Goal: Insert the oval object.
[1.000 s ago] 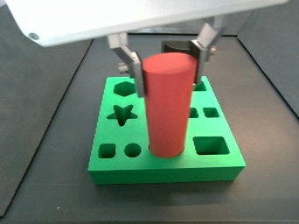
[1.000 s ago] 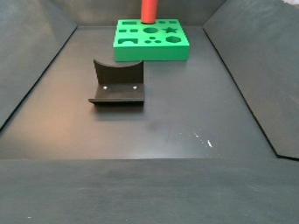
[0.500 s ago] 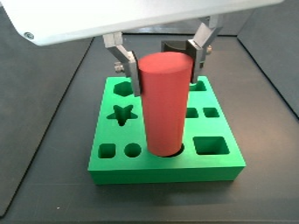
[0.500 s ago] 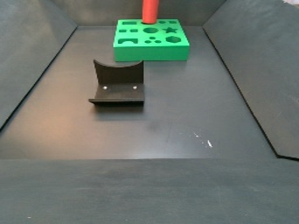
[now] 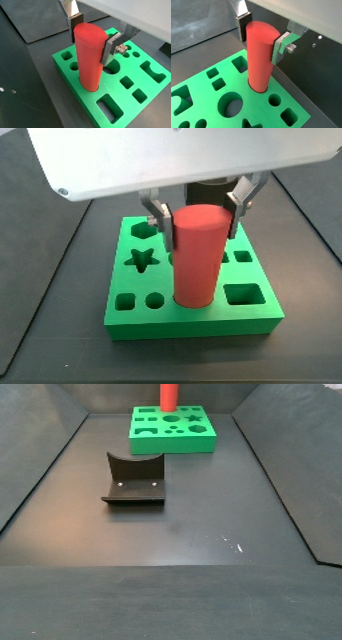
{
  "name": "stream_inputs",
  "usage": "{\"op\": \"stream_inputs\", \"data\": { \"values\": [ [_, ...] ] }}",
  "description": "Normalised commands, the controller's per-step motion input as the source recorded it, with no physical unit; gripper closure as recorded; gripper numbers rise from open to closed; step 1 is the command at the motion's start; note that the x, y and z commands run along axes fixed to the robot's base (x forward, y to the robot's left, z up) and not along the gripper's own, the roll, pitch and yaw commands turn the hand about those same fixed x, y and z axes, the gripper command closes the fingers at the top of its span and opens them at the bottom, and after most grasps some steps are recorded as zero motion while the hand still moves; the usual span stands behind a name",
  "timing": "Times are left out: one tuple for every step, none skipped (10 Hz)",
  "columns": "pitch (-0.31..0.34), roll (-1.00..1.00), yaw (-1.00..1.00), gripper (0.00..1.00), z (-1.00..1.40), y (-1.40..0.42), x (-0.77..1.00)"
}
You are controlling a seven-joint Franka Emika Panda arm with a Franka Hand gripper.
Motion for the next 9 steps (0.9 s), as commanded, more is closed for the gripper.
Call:
{"op": "stream_inputs", "data": {
  "values": [
    [0.009,0.01,-0.06,1.0,-0.24,0.0,0.03],
    [0.057,0.0,-0.05,1.0,-0.23,0.07,0.17],
    [0.056,0.01,-0.05,1.0,-0.25,0.06,0.17],
    [0.036,0.0,-0.04,1.0,-0.27,0.01,0.16],
    [0.059,0.0,-0.05,1.0,-0.25,0.0,0.21],
    [0.051,0.0,-0.05,1.0,-0.25,0.0,0.21],
    [0.036,0.0,-0.05,1.0,-0.23,0.0,0.17],
    [0.034,0.0,-0.02,1.0,-0.16,0.02,0.13],
    [0.027,0.0,0.0,1.0,-0.13,0.03,0.09]
  ]
}}
